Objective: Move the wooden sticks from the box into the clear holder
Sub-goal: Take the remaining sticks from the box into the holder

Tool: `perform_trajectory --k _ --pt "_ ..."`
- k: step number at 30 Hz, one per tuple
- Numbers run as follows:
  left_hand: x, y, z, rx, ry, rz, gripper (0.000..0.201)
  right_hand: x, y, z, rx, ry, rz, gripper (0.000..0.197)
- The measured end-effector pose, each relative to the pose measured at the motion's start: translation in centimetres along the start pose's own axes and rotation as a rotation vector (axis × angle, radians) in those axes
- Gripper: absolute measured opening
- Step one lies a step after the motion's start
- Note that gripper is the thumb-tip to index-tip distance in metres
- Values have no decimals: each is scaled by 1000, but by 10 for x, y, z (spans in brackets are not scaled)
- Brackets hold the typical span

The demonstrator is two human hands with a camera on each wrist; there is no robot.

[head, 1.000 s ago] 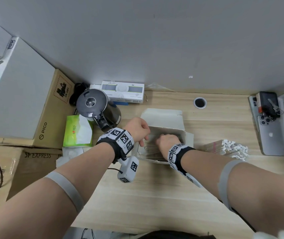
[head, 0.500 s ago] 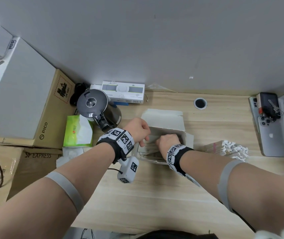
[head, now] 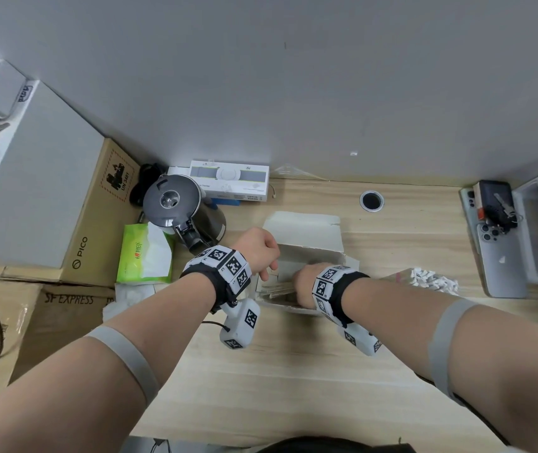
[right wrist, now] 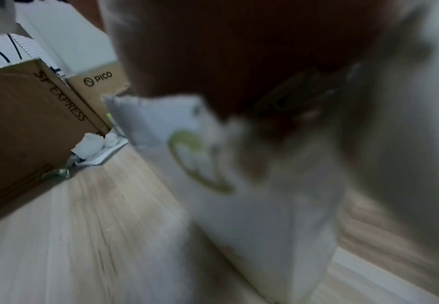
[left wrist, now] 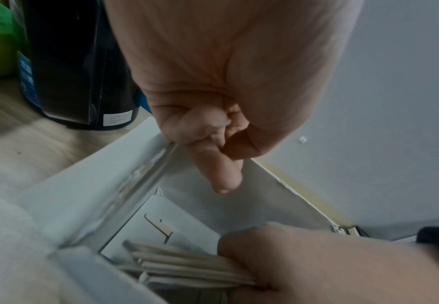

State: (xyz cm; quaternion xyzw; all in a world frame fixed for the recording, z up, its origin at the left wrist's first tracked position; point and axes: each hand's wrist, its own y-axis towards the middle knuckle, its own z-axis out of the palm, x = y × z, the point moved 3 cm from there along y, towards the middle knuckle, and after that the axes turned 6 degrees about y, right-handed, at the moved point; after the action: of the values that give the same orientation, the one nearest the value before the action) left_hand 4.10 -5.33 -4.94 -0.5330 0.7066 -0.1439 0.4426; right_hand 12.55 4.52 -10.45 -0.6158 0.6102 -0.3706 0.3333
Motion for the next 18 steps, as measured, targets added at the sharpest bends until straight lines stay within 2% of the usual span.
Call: perform_trajectory --k 3,5,8,11,15,18 --pt "0 -2 -4 -59 2 6 15 -4 -6 -11 -66 15 16 15" --pt "2 -3 -12 -161 24 9 9 -7 -8 -19 -136 59 7 9" --pt "7 -6 -24 -288 184 4 16 -12 -8 -25 -188 154 15 11" --pt "14 -7 -23 -198 352 -6 22 -9 -4 -23 -186 179 13 18" --pt "29 -3 -17 -145 366 -16 32 3 11 -9 -64 120 -4 17" --pt "32 -2 -15 -156 373 17 31 11 19 -7 -106 78 -10 41"
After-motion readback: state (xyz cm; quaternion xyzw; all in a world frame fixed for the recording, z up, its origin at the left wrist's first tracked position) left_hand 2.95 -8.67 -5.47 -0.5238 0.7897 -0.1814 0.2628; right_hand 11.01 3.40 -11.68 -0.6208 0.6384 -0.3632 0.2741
